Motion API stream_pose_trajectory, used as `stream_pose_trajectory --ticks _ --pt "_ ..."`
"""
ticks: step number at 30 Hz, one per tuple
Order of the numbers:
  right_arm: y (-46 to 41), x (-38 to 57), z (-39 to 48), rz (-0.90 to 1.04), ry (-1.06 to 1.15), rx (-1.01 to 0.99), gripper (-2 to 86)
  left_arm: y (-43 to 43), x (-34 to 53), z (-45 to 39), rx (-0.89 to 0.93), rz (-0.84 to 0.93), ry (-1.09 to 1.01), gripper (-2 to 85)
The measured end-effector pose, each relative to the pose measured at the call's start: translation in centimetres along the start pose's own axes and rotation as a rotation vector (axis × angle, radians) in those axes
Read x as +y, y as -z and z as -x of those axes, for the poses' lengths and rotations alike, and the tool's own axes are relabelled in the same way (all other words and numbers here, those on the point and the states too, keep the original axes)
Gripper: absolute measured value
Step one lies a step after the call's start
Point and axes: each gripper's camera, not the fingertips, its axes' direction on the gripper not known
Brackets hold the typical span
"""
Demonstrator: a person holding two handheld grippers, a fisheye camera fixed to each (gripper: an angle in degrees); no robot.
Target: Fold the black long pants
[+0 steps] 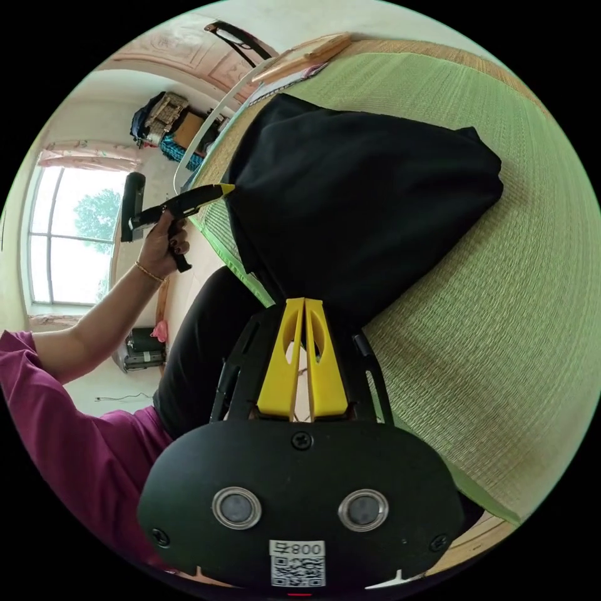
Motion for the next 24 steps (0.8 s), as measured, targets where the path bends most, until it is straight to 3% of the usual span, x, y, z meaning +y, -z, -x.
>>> stream_pose_trajectory --ticks 6,11,17,24 --pt "0.6 1.5 -0.1 -0.026 -0.035 -0.017 0.0 1.0 2.6 0.4 0.031 0.008 0.050 0.1" --pt "3.3 0.2 -0.6 -0.119 -0.048 0.010 0.0 1.4 4.3 -1.6 0.051 0.010 -0.027 0.1" --pt "4.9 -8.2 -0.4 -0.167 -0.007 0.030 0.0 1.0 3.7 -4.5 0.079 0.020 -0.124 0.0" --pt "1.3 -17.4 -1.5 -0.095 -0.016 0.060 0.0 0.0 -1.5 -5.0 0.109 -0.020 -0.148 0.0"
